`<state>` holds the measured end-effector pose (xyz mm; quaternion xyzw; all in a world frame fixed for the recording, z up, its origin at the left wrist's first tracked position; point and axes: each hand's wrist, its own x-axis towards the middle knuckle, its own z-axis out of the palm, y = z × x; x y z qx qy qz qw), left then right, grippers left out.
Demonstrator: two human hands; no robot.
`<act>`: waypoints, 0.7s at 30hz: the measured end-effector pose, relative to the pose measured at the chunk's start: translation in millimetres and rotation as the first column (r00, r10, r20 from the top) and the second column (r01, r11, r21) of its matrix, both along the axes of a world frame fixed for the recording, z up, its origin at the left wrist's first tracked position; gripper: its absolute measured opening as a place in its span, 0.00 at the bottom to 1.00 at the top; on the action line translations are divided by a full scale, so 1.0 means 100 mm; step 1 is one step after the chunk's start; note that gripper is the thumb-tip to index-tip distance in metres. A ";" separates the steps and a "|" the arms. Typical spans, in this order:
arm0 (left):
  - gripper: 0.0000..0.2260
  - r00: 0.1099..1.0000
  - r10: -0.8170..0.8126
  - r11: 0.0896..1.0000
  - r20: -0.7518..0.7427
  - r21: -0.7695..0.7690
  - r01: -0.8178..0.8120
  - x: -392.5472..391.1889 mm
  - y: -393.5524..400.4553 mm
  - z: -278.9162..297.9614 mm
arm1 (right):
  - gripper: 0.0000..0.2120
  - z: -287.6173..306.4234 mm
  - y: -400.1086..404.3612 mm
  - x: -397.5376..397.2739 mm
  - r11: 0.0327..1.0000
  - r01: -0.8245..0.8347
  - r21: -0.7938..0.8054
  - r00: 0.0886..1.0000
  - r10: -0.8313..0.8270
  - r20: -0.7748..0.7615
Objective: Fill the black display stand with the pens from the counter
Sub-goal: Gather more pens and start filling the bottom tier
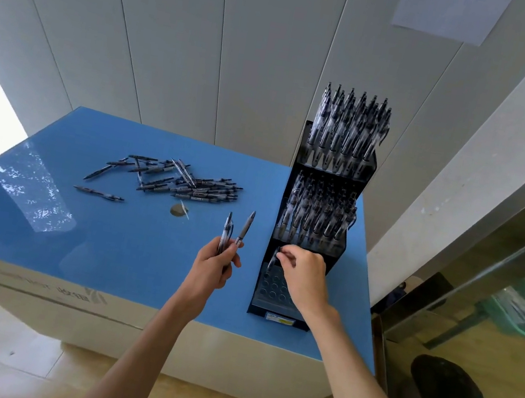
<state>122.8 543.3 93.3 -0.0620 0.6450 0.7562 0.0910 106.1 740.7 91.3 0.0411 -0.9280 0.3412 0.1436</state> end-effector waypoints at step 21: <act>0.06 0.999 -0.027 0.995 -0.037 -0.095 0.024 0.09 0.28 0.14 | 0.12 0.65 0.21 0.15 0.989 -0.149 0.014 0.985 0.150 -0.085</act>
